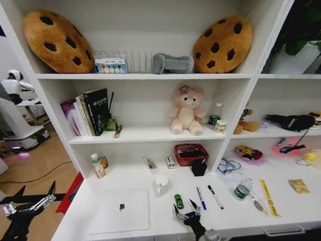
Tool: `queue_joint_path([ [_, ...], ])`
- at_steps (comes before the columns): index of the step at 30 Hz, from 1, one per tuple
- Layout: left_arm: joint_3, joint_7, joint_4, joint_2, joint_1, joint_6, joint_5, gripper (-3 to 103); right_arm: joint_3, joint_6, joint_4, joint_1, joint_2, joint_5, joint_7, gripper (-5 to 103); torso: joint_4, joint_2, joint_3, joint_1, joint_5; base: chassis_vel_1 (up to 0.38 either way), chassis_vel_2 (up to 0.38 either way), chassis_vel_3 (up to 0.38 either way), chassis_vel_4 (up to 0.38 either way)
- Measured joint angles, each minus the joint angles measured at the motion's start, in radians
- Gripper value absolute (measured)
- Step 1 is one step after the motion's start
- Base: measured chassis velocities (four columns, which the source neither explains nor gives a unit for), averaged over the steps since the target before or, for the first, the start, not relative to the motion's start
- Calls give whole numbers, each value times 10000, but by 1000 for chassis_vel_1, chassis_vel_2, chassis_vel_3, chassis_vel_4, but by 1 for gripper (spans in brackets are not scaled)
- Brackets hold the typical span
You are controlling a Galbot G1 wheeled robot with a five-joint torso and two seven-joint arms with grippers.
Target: Organize the objects on the table.
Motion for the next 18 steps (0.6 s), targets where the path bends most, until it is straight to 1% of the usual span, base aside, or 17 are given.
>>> queue_joint_path([
  [4,1,1,1,-1,0,-1,1,100,-134,-29,-121,211,-3,-31,77,101,0,0,0,0,0,0,0,0,0],
  [5,1,1,1,0,0,0,1,100,-144,-32,-166,267,-9,-32,107,96,1,0,0,0,0,0,0,0,0],
  [6,1,1,1,0,0,0,1,100,-144,-32,-166,267,-9,-32,107,96,1,0,0,0,0,0,0,0,0],
  [9,0,1,1,0,0,-2,1,100,-116,9,-210,250,-44,-27,124,80,0,0,0,0,0,0,0,0,0],
  [10,0,1,1,0,0,-2,1,100,-116,9,-210,250,-44,-27,124,80,0,0,0,0,0,0,0,0,0],
  [11,0,1,1,0,0,-2,1,100,-113,28,-210,232,-46,-1,121,75,0,0,0,0,0,0,0,0,0],
  [12,0,1,1,0,0,-2,1,100,-113,28,-210,232,-46,-1,121,75,0,0,0,0,0,0,0,0,0],
  [15,0,2,2,0,0,-5,1,100,-135,92,-219,225,6,-13,79,58,0,0,0,0,0,0,0,0,0],
  [16,0,2,2,0,0,-5,1,100,-135,92,-219,225,6,-13,79,58,0,0,0,0,0,0,0,0,0],
  [18,0,2,2,0,0,-5,1,100,-175,90,-220,227,34,-11,83,48,0,0,0,0,0,0,0,0,0],
])
